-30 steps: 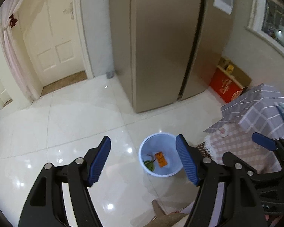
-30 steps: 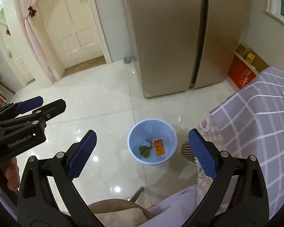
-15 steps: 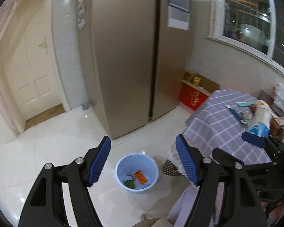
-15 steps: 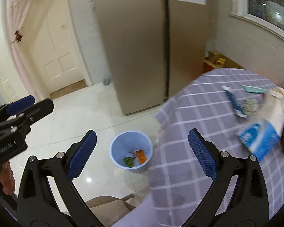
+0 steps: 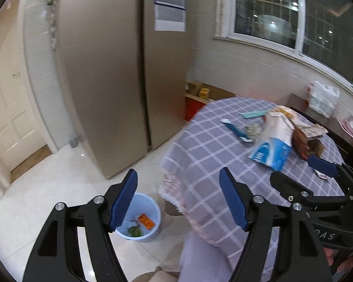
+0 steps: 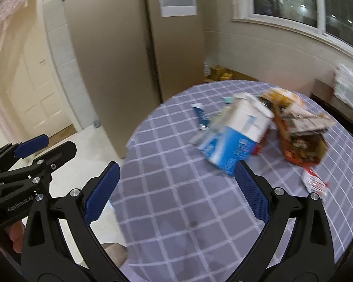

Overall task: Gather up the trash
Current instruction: 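Swing both tools back toward the trash on the table, then grasp the blue-white carton with the left gripper while the right grasps the red-white wrapper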

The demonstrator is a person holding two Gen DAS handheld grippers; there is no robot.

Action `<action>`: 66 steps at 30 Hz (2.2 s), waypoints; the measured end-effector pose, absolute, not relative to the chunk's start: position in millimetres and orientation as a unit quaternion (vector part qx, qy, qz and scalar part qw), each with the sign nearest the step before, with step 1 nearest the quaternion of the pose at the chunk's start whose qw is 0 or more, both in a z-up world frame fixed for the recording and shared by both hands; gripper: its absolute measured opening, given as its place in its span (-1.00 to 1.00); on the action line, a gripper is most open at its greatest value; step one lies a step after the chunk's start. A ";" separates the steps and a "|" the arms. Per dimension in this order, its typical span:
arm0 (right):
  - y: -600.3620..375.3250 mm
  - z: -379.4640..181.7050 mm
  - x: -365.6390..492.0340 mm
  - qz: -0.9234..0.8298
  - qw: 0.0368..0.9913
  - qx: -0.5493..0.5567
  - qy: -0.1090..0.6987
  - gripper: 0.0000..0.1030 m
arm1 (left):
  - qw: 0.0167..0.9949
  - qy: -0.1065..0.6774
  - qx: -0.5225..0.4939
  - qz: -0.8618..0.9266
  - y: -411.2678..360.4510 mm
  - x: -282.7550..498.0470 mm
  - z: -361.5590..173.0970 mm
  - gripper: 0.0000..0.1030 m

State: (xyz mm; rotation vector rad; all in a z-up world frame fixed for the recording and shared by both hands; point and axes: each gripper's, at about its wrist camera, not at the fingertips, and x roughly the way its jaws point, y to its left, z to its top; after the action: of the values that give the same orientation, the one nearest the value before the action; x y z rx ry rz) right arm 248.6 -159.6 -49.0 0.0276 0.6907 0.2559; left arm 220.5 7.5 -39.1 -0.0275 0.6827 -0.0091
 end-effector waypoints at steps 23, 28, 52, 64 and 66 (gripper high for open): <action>-298.9 -80.9 247.5 -0.016 0.926 0.049 0.374 0.86 | 0.910 0.394 0.017 -0.130 -117.4 306.9 -82.3 0.80; -319.6 -94.3 257.3 -0.030 0.917 0.055 0.395 0.86 | 0.899 0.411 0.028 -0.149 -134.7 331.1 -98.6 0.80; -359.3 -114.9 286.0 -0.034 0.895 0.103 0.433 -0.52 | 0.885 0.415 0.038 -0.209 -134.6 347.0 -108.7 0.64; -328.0 -100.5 270.4 -0.014 0.899 0.104 0.425 -0.63 | 0.895 0.391 0.044 -0.208 -112.1 320.3 -91.4 0.56; -319.3 -94.3 268.7 -0.007 0.902 0.098 0.420 -0.63 | 0.899 0.383 0.046 -0.207 -108.6 313.8 -86.8 0.56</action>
State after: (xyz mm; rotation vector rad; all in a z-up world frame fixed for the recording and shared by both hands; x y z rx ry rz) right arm 268.7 -319.3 -94.3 0.2033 0.8688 -0.0141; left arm 313.8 -108.6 -86.8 0.0949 0.7934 -0.4289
